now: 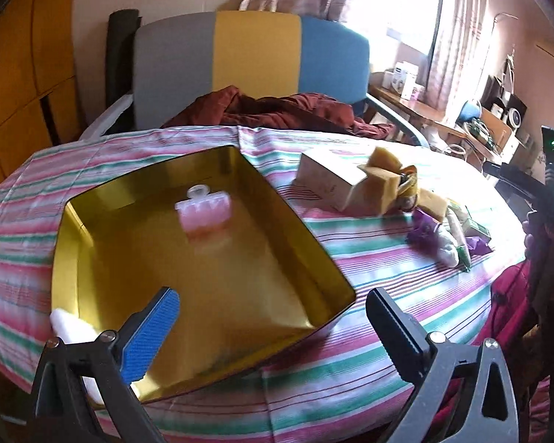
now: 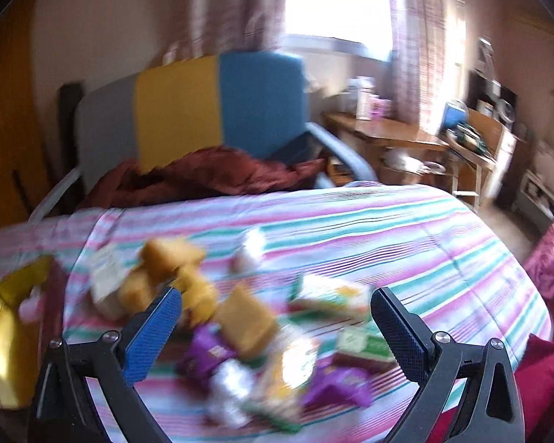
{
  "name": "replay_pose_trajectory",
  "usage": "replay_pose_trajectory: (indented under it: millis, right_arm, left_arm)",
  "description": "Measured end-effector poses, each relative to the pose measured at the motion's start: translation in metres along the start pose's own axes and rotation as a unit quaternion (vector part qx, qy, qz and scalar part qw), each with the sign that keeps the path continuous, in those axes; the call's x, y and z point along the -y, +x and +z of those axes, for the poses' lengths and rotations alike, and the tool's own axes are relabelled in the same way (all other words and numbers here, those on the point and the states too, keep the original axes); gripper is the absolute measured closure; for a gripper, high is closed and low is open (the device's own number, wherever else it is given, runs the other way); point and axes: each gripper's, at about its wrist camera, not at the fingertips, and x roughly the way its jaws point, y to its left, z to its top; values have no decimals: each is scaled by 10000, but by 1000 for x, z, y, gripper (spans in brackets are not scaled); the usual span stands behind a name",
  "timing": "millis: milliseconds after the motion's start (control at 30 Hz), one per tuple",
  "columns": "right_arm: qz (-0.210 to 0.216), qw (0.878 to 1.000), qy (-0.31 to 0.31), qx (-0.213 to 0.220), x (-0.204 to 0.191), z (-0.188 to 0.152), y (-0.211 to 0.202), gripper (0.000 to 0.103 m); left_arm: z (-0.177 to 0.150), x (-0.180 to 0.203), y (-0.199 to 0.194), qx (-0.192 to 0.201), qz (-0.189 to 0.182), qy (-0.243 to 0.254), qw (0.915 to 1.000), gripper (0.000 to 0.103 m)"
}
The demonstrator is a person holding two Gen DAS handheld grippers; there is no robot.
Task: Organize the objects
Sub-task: 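Move both tools back toward the pile of items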
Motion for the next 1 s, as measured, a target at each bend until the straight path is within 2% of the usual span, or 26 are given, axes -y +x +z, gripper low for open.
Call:
replay_pose_trajectory:
  millis: [133,200,267,600,800,1000]
  right_arm:
    - [-143,9957,907,-138,45,-2,16,0]
    - [-17,9883,1448,-472,63,-6,28,0]
    - [95,9846,1681,-466,73,-7,28,0]
    - [433,9845,1577,-640,64,-12,28,0]
    - [608,9838,1526,-724,61,-13,32,0]
    - [796,9844,1370,-770,54,-12,34,0]
  left_arm:
    - [9,10,11,-150,-174,-61,9997,1]
    - [17,18,17,-184,-213,-59,9996,2]
    - [25,22,25,-261,-313,-134,9991,2]
    - [84,60,60,-378,-495,37,9981,3]
    - [122,74,99,-572,-525,-87,9969,2]
    - [150,66,153,-945,-330,-706,9925,2]
